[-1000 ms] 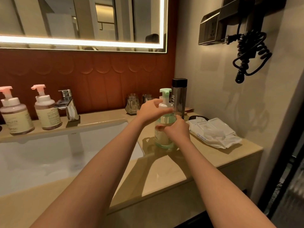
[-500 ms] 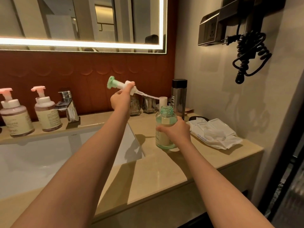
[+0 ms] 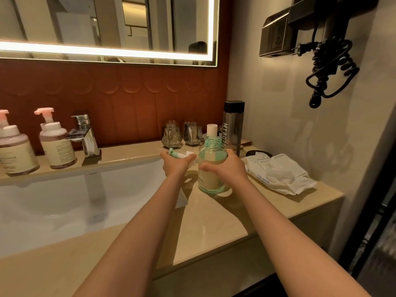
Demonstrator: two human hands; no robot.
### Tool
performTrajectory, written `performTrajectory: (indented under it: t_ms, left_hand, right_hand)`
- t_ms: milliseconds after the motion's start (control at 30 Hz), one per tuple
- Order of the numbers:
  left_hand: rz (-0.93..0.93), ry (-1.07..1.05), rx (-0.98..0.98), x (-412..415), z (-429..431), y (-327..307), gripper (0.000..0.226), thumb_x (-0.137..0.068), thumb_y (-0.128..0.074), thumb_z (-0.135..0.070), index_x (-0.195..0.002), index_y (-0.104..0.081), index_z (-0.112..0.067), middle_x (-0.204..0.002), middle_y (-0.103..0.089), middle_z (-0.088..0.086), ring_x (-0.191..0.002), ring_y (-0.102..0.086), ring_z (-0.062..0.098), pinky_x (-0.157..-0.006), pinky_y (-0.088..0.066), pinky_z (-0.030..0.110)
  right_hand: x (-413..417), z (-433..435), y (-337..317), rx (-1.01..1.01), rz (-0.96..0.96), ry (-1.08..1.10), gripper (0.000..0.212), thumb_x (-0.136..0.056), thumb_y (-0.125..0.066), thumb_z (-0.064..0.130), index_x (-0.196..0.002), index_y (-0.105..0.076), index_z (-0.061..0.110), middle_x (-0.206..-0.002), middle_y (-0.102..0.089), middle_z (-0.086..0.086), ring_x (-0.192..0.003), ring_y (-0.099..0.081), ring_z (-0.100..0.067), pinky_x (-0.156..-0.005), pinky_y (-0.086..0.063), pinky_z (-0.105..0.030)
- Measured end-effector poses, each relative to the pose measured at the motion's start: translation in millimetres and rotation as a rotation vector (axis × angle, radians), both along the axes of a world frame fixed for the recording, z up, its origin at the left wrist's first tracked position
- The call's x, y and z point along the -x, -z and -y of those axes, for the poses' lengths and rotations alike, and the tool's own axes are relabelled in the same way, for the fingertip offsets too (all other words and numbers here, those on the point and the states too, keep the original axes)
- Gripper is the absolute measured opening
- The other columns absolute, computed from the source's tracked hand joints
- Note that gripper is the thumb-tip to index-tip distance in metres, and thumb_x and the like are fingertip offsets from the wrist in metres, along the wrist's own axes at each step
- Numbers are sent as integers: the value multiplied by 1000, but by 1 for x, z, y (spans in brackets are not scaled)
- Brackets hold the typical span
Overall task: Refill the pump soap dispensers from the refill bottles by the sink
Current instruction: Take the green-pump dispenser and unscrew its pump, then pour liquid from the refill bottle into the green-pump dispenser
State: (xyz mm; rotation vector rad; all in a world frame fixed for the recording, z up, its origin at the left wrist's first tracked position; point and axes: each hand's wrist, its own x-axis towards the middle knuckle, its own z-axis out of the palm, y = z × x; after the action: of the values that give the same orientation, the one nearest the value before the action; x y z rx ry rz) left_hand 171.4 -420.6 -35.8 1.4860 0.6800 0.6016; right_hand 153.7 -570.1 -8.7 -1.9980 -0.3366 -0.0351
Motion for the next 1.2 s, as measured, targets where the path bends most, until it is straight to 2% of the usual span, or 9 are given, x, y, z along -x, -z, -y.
performTrajectory:
  t_ms: [100,233,433,500,633,767,900,1100,1200]
  left_hand:
    - [-124,30,-202,-3,2,5,79,-71,-79,-32,-131,-31,-13,-129,-51,16,-109,-57,32,-92,-49,43]
    - [-335,69,-422,-7,5,7,85,-74,-73,-44,-137,-30,-5,-140,-37,18,-123,-46,31,-93,-45,36]
    - [-403,158,-502,-10,-2,4,89,-76,-68,-52,-139,-28,-3,-143,-38,15,-128,-42,30,-96,-42,37]
    - [-427,174,-564,-10,-6,2,90,-75,-66,-57,-139,-29,-4,-141,-42,13,-127,-44,29,-93,-43,37]
    - [-494,179,-687,-11,-17,-5,100,-67,-62,-72,-142,-29,-13,-144,-40,8,-129,-42,29,-93,-44,42]
    - [-577,108,-940,-12,-26,-16,101,-65,-47,-84,-144,-28,-24,-147,-35,8,-129,-41,32,-95,-45,47]
    - [-482,100,-1063,-19,-27,-30,91,-70,-41,-82,-139,-34,-23,-141,-37,12,-122,-47,33,-94,-46,48]
    - [-196,249,-973,-59,-9,-71,58,-89,-42,-55,-133,-41,-18,-133,-49,8,-116,-51,27,-97,-42,46]
    - [-120,383,-909,-83,6,-82,51,-93,-43,-46,-134,-42,-17,-133,-51,6,-119,-50,25,-100,-40,39]
  right_hand:
    - [-5,1,-3,-21,-56,-47,81,-71,-81,25,-138,-37,14,-137,-50,-3,-124,-48,-21,-92,-43,-31]
    - [-15,5,-5,-31,-100,-80,85,-70,-82,22,-140,-34,13,-138,-49,-4,-125,-47,-22,-96,-42,-35]
    - [-26,26,-2,94,-146,-154,119,-66,-84,22,-152,-2,15,-156,-21,-6,-141,-26,-26,-111,-28,-43]
    - [-30,35,-3,151,-177,-187,115,-71,-81,13,-152,0,18,-157,-16,-7,-142,-24,-28,-112,-28,-44]
    - [-41,51,-12,181,-184,-236,97,-78,-58,-15,-152,-7,20,-156,-17,-9,-141,-24,-28,-108,-36,-42]
    - [-60,55,-23,87,-97,-82,78,-82,-55,-12,-149,-23,12,-149,-33,-11,-134,-34,-27,-97,-39,-35]
    - [-86,40,-32,9,-50,54,73,-85,-64,8,-146,-25,9,-146,-36,-12,-130,-40,-28,-98,-39,-36]
    - [-120,11,-37,10,-8,191,81,-84,-69,24,-146,-22,6,-148,-32,-13,-132,-37,-30,-99,-39,-38]
    - [-136,4,-36,44,8,233,87,-82,-72,28,-146,-20,4,-148,-31,-14,-133,-36,-30,-102,-38,-39]
